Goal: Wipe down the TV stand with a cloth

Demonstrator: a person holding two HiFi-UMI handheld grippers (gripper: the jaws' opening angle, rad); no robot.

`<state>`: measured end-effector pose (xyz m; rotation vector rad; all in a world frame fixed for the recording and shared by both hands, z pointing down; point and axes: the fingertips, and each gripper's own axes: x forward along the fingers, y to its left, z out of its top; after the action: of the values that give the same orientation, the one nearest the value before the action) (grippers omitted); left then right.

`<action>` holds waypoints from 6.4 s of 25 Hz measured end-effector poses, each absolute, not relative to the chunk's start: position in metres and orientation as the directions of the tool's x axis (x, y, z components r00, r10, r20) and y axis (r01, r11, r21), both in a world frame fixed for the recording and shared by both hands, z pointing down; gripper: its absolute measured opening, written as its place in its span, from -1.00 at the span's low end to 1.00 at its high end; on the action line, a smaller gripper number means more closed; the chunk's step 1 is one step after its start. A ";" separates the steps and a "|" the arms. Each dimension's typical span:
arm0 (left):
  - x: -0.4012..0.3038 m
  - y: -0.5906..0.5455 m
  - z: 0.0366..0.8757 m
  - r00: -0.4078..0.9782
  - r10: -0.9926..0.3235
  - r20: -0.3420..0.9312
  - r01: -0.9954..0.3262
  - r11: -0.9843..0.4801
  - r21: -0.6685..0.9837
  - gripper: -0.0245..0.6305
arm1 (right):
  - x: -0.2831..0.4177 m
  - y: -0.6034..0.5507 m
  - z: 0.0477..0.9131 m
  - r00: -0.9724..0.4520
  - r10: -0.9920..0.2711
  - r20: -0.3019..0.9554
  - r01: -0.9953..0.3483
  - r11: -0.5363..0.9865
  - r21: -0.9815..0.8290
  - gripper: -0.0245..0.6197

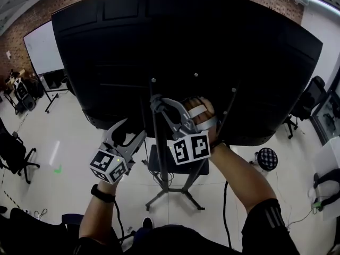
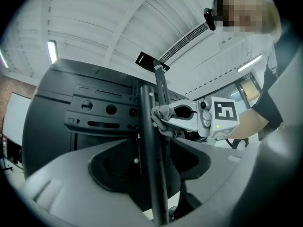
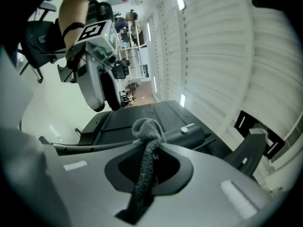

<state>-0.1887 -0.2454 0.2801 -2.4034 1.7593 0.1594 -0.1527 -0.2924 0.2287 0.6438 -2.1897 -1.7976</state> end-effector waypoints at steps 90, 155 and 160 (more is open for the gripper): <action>-0.170 -0.244 0.913 0.600 -0.673 0.432 -0.797 -0.458 0.393 0.04 | -0.160 -0.280 0.946 -0.540 -0.505 0.673 0.247 0.669 0.701 -0.86; 0.043 -0.250 0.178 0.718 -0.683 -0.131 -0.690 -0.676 -0.259 0.03 | 0.015 -0.373 0.092 -0.762 -0.592 0.264 -0.279 0.667 0.690 -0.86; 0.045 -0.263 0.190 0.704 -0.700 -0.119 -0.703 -0.664 -0.255 0.03 | 0.020 -0.393 0.093 -0.767 -0.561 0.311 -0.306 0.746 0.592 -0.86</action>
<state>0.0453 -0.2631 0.1899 -2.6319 1.1104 0.0156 0.0195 -0.3929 0.0928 0.6569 -2.4664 -0.7199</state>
